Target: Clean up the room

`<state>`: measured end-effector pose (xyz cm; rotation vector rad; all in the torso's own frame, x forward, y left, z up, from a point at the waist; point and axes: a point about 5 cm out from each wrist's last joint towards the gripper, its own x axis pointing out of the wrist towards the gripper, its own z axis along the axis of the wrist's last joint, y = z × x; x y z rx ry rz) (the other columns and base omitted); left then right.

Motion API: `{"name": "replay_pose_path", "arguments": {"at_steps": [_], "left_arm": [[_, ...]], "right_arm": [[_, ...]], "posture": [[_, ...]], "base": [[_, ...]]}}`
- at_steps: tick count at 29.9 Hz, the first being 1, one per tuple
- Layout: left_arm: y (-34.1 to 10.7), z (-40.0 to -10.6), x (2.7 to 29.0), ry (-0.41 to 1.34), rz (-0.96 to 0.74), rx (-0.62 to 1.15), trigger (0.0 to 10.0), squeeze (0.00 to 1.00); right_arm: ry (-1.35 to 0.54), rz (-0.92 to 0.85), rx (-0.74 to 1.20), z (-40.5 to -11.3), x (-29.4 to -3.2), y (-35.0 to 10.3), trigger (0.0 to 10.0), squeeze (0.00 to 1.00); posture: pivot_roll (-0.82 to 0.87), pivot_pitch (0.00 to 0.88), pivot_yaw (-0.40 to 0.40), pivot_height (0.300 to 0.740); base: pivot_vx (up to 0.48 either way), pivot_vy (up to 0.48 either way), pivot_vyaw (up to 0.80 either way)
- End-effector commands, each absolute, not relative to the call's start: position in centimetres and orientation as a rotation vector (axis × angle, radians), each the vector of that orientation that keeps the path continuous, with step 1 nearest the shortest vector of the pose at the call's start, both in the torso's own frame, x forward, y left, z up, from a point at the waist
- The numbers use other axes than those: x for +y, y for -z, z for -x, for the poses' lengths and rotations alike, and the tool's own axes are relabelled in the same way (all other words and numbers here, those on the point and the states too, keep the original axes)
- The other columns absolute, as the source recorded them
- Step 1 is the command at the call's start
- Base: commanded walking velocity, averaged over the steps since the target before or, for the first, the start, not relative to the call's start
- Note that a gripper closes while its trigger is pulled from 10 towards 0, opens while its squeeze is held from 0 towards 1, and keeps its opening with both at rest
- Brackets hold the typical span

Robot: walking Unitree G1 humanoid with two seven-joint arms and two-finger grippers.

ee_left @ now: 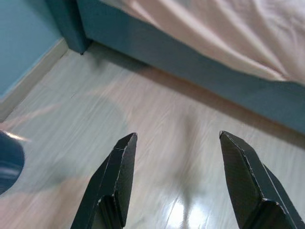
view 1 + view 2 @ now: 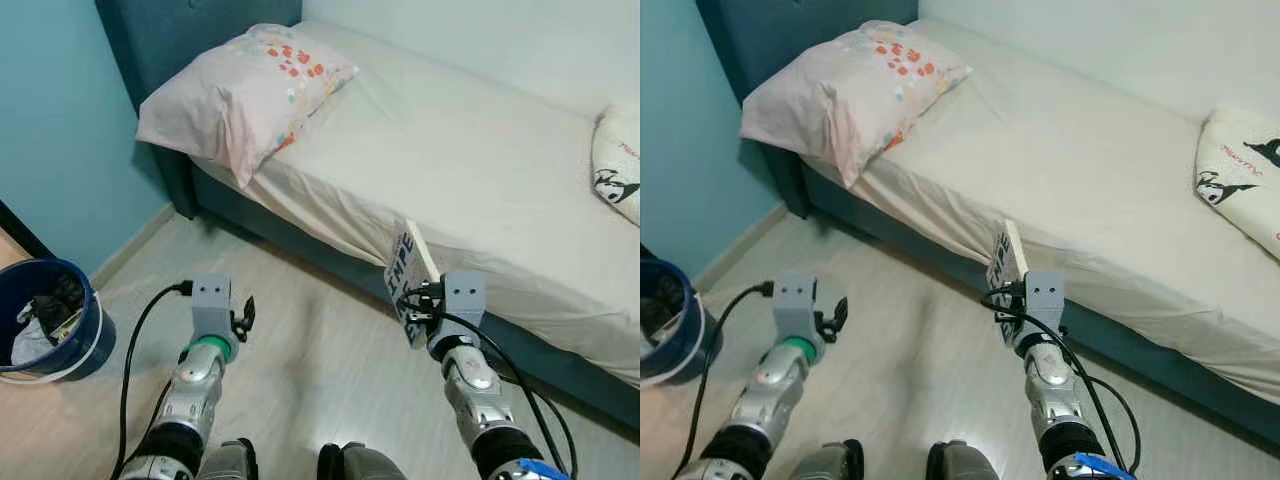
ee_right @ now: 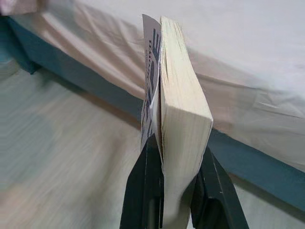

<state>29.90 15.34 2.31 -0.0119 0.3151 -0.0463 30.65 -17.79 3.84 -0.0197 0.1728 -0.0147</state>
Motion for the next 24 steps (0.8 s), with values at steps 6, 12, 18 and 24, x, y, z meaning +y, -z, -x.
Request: {"name": "replay_pose_path", "arguments": {"at_steps": [6, 12, 18, 24], "left_arm": [[-1.81, -29.55, 15.42, 0.029, 0.002, 0.327, 10.0, 0.00], [-1.77, -29.57, 15.14, 0.054, -0.035, 0.332, 10.0, 0.00], [-1.92, -29.73, 15.23, 0.041, -0.037, 0.329, 10.0, 0.00], [-1.76, -29.60, 15.14, 0.033, -0.044, 0.334, 10.0, 0.00]], "right_arm": [[0.028, 0.002, 0.157, -30.55, -17.41, -3.73, 10.0, 0.00], [0.037, -0.007, 0.152, -30.43, -17.24, -3.61, 10.0, 0.00], [0.017, 0.018, 0.142, -30.39, -17.00, -3.64, 10.0, 0.00], [-0.039, 0.069, 0.181, -30.10, -16.72, -2.99, 10.0, 0.00]], "posture": [[0.05, 0.078, -0.013, 0.737], [0.04, 0.071, -0.014, 0.737], [0.04, 0.076, -0.021, 0.737], [0.02, 0.095, -0.029, 0.737]], "base": [[0.000, 0.000, 0.00], [0.000, 0.000, 0.00], [0.000, 0.000, 0.00], [0.000, 0.000, 0.00]]}}
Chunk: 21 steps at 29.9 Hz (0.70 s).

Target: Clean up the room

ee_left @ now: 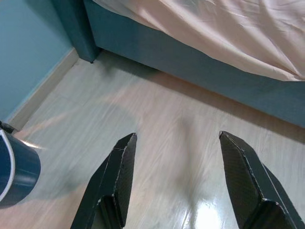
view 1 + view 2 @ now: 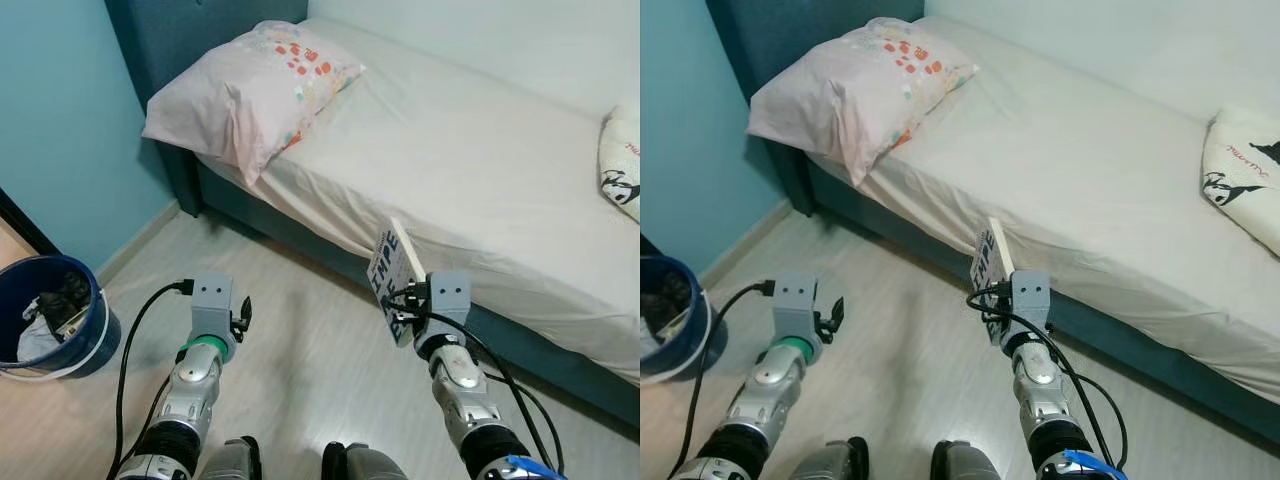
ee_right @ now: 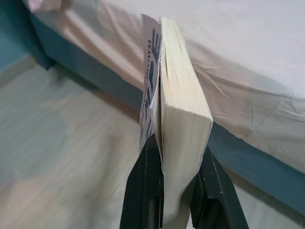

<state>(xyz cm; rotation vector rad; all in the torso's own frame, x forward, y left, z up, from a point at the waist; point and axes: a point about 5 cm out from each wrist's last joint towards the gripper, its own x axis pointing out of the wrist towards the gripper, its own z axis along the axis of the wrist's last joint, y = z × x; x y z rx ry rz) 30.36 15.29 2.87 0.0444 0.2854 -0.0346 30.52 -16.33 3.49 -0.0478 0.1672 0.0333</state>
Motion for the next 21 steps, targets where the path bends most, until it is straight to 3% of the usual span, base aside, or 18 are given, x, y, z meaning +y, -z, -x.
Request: {"name": "replay_pose_path", "arguments": {"at_steps": [1, 21], "left_arm": [[-1.71, -29.56, 15.13, 0.031, -0.045, 0.335, 10.0, 0.00], [-2.32, -30.02, 14.94, 0.041, -0.044, 0.299, 10.0, 0.00]], "right_arm": [[-0.042, 0.074, 0.190, -30.03, -16.70, -2.84, 10.0, 0.00], [-0.007, 0.011, 0.193, -30.33, -16.42, -3.02, 10.0, 0.00]], "posture": [[0.02, 0.095, -0.029, 0.737], [0.02, 0.090, -0.017, 0.737]], "base": [[0.000, 0.000, 0.00], [0.000, 0.000, 0.00]]}}
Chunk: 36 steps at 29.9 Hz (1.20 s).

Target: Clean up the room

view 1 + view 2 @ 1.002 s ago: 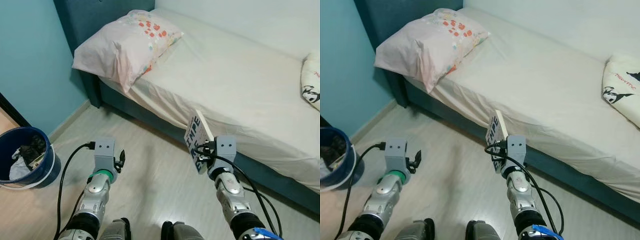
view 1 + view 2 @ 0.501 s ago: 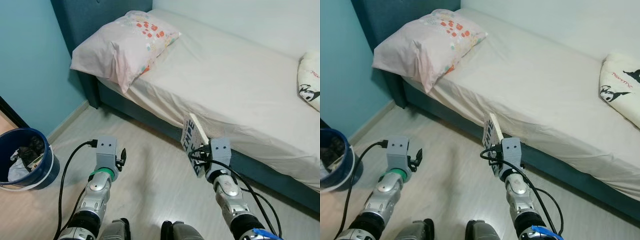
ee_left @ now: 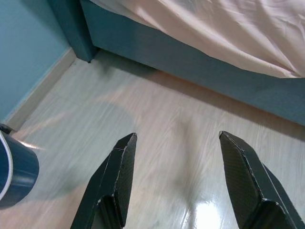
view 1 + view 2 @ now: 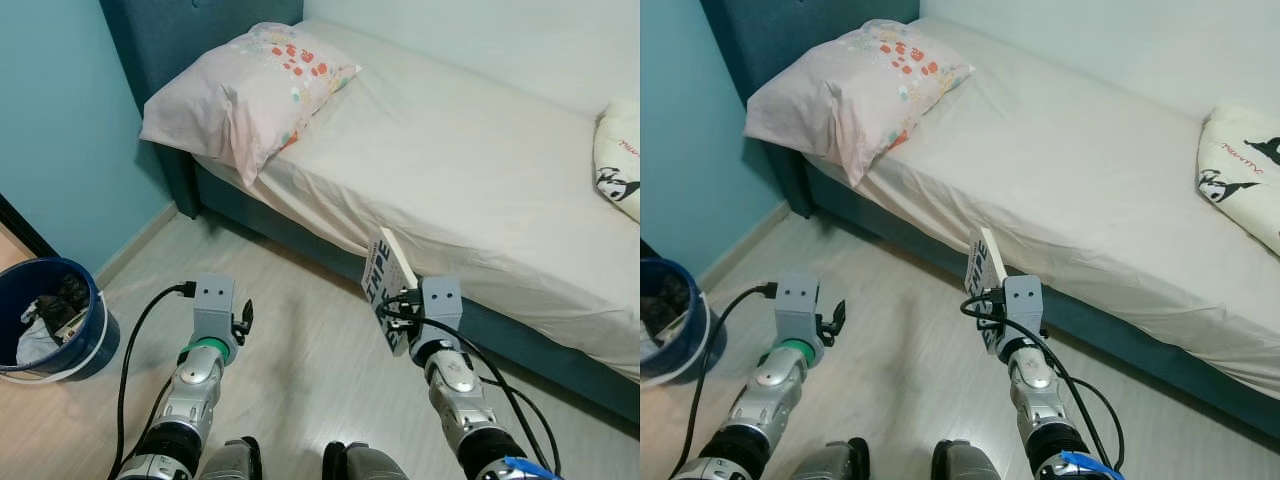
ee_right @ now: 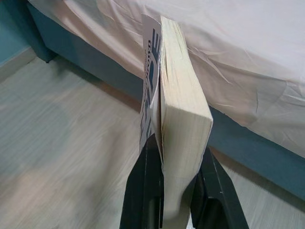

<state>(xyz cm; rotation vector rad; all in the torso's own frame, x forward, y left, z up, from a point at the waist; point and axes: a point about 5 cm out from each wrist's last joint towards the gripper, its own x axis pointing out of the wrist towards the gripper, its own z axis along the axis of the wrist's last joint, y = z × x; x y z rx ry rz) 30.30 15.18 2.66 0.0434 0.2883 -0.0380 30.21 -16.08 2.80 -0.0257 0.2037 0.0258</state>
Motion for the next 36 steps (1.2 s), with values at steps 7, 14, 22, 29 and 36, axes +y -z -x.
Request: {"name": "replay_pose_path", "arguments": {"at_steps": [7, 14, 22, 29, 36], "left_arm": [[-2.63, -30.11, 15.09, 0.041, -0.055, 0.279, 10.0, 0.00], [-2.27, -29.81, 15.40, 0.035, -0.057, 0.293, 10.0, 0.00], [-2.22, -29.82, 15.07, 0.041, -0.050, 0.293, 10.0, 0.00], [-2.40, -30.00, 14.89, 0.040, -0.044, 0.287, 10.0, 0.00], [-2.28, -29.94, 14.60, 0.044, -0.038, 0.293, 10.0, 0.00]], "right_arm": [[-0.020, 0.003, 0.197, -30.18, -16.14, -2.82, 10.0, 0.00], [-0.033, 0.009, 0.194, -30.27, -16.10, -2.94, 10.0, 0.00], [-0.040, -0.029, 0.180, -30.27, -16.21, -3.09, 10.0, 0.00], [-0.053, -0.039, 0.173, -30.32, -16.13, -3.20, 10.0, 0.00], [-0.068, -0.048, 0.177, -30.53, -16.14, -3.35, 10.0, 0.00]], "posture": [[0.02, 0.091, -0.020, 0.737], [0.02, 0.083, -0.020, 0.737], [0.02, 0.065, -0.027, 0.737], [0.02, 0.059, -0.030, 0.737], [0.02, 0.044, -0.037, 0.737]], "base": [[0.000, 0.000, 0.00], [0.000, 0.000, 0.00], [0.000, 0.000, 0.00], [0.000, 0.000, 0.00], [0.000, 0.000, 0.00]]}}
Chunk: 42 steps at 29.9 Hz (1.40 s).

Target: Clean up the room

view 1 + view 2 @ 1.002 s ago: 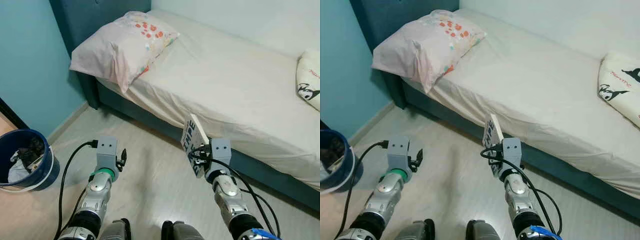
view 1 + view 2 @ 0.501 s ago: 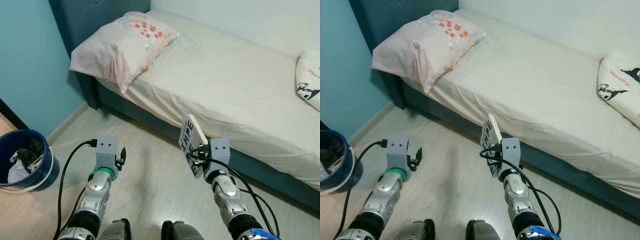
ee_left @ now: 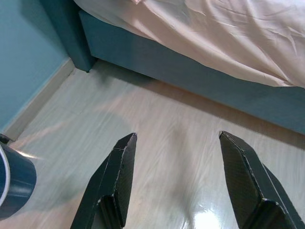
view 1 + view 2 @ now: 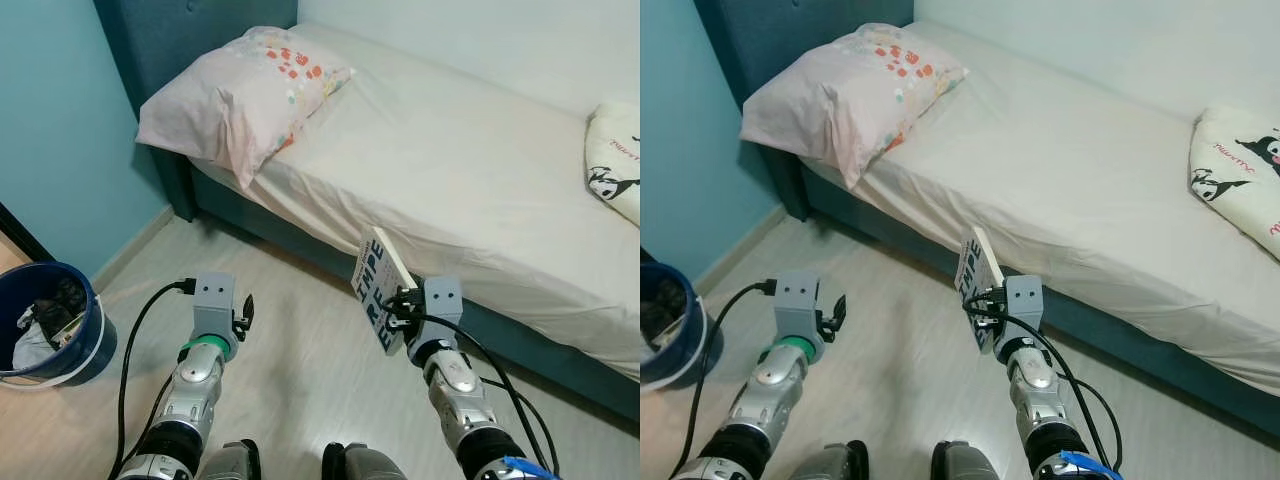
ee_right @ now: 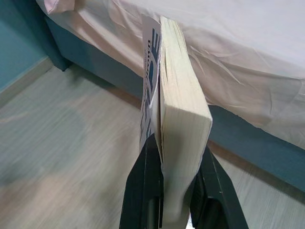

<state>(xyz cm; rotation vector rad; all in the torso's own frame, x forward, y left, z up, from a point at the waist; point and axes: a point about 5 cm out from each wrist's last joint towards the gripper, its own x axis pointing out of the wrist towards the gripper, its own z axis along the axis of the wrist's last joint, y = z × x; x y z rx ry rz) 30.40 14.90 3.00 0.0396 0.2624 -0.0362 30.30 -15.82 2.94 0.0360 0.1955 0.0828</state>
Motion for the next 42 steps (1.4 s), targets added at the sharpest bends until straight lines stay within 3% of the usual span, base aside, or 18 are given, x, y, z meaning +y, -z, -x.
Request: {"name": "replay_pose_path", "arguments": {"at_steps": [1, 8, 22, 31, 42], "left_arm": [[-2.3, -30.0, 14.4, 0.040, -0.032, 0.295, 10.0, 0.00], [-2.1, -29.9, 14.3, 0.020, -0.021, 0.301, 10.0, 0.00], [-2.4, -30.2, 15.0, -0.004, -0.030, 0.297, 10.0, 0.00], [-2.4, -30.1, 15.3, 0.019, -0.023, 0.301, 10.0, 0.00], [-2.8, -30.0, 15.6, -0.002, -0.053, 0.252, 10.0, 0.00]], "right_arm": [[-0.046, -0.029, 0.200, -30.4, -16.7, -3.1, 10.0, 0.00], [-0.023, 0.018, 0.226, -30.2, -17.7, -2.8, 10.0, 0.00], [-0.022, 0.048, 0.196, -30.8, -17.2, -3.5, 10.0, 0.00], [-0.002, -0.011, 0.164, -30.5, -16.8, -3.6, 10.0, 0.00], [-0.015, -0.021, 0.100, -29.8, -16.7, -3.8, 10.0, 0.00]], "posture": [[0.01, 0.046, -0.052, 0.737], [0.02, 0.053, -0.057, 0.737], [0.02, 0.073, -0.041, 0.737], [0.03, 0.085, 0.001, 0.737], [0.04, 0.086, -0.024, 0.737]], "base": [[0.000, 0.000, 0.00], [0.000, 0.000, 0.00], [0.000, 0.000, 0.00], [0.000, 0.000, 0.00], [0.000, 0.000, 0.00]]}}
